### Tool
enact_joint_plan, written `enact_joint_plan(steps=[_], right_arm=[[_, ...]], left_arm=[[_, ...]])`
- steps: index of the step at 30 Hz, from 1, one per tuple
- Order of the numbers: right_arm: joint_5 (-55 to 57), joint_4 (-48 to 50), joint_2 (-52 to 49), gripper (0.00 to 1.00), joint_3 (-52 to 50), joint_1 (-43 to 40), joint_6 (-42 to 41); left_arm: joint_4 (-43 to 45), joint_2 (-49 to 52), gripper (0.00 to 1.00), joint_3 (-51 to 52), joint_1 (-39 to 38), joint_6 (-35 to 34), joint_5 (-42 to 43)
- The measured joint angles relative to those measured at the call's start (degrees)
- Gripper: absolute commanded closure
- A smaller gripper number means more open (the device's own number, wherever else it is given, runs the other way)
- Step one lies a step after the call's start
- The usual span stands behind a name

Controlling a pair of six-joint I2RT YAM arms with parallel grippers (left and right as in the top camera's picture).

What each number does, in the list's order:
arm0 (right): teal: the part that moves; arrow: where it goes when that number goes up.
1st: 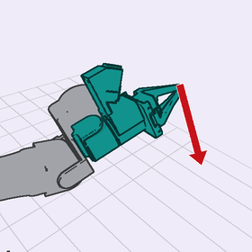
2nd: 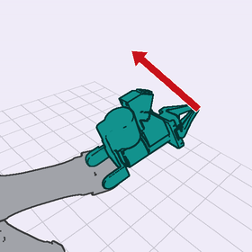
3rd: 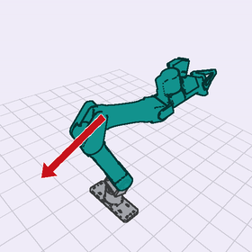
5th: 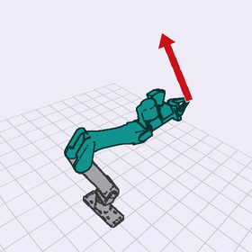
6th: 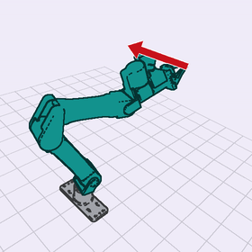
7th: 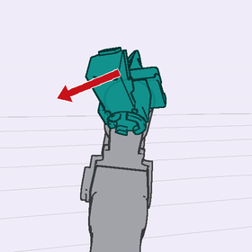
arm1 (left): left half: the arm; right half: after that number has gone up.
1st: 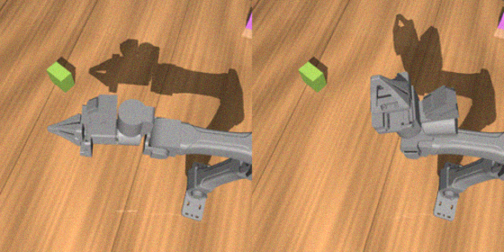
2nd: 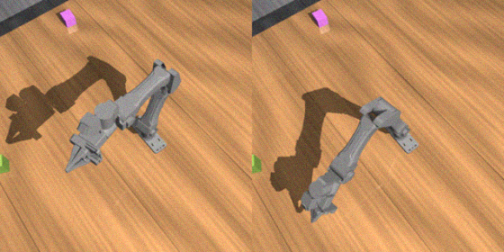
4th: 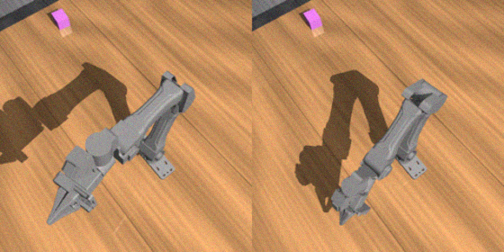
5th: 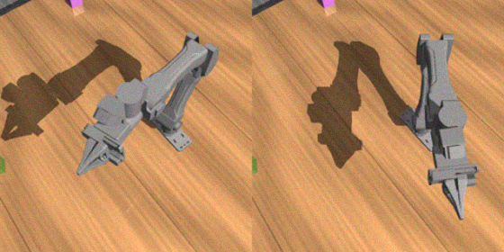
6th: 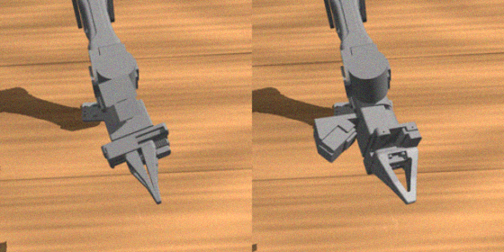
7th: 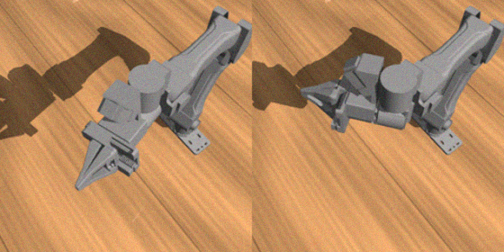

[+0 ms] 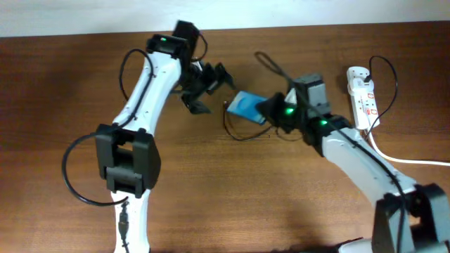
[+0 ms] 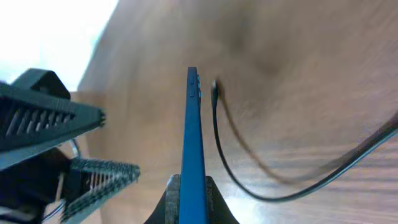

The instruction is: Plug charger to phone and switch on socket

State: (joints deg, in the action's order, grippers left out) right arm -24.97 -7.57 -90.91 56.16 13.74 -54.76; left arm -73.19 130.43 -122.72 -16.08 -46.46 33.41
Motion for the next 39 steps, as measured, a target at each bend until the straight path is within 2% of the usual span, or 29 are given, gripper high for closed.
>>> enact_joint_plan(steps=[1, 4, 7, 9, 12, 16, 19, 20, 24, 29, 33, 36, 39], right_arm=[[0.0, 0.0, 1.6, 0.96, 0.0, -1.1, 0.4], [1.2, 1.0, 7.3, 0.96, 0.0, -3.4, -1.0], [6.0, 11.7, 9.7, 0.96, -0.1, -4.0, -8.5], [10.1, 16.0, 9.8, 0.96, 0.0, -3.5, -17.1], [16.3, 16.2, 9.8, 0.96, 0.0, -0.8, -26.7], [22.2, 17.0, 9.4, 0.96, 0.0, 3.6, -35.1], [24.0, 22.1, 8.5, 0.96, -0.1, 5.1, -38.6], [24.6, 23.3, 8.0, 0.96, -0.1, 5.5, -39.9], [25.0, 25.8, 5.8, 0.96, -0.1, 7.9, -41.4], [25.1, 27.4, 5.1, 0.96, -0.1, 9.9, -41.5], [25.2, 27.7, 5.1, 0.96, -0.1, 9.9, -41.7], [25.6, 28.1, 5.1, 0.96, -0.1, 9.9, -42.1], [26.1, 28.6, 5.1, 0.96, -0.1, 10.0, -42.4]], left_arm=[[1.8, 0.0, 0.01, 0.0, 1.3, 5.6, 4.0], [7.5, 0.0, 0.01, -0.1, 3.7, 13.3, 14.4], [13.9, 0.0, 0.01, -0.2, 5.0, 15.2, 24.3], [18.3, 0.0, 0.00, -0.2, 5.0, 12.1, 28.7], [23.2, 0.0, 0.01, -0.2, 5.0, 4.7, 31.4], [35.3, 0.0, 0.03, -0.2, 5.0, -6.6, 32.9], [41.5, 0.0, 0.16, -0.3, 4.8, -14.0, 33.5], [42.4, 0.0, 0.23, -0.3, 4.7, -15.1, 33.5], [46.4, 0.0, 0.36, -0.3, 3.2, -21.1, 33.1], [51.9, 0.0, 0.41, -0.3, 2.1, -27.1, 32.3], [51.9, 0.0, 0.52, -0.3, 1.5, -28.4, 31.3], [51.8, 0.0, 0.64, -0.3, 1.4, -28.4, 30.2], [51.7, 0.0, 0.67, -0.3, 1.2, -29.1, 29.3]])
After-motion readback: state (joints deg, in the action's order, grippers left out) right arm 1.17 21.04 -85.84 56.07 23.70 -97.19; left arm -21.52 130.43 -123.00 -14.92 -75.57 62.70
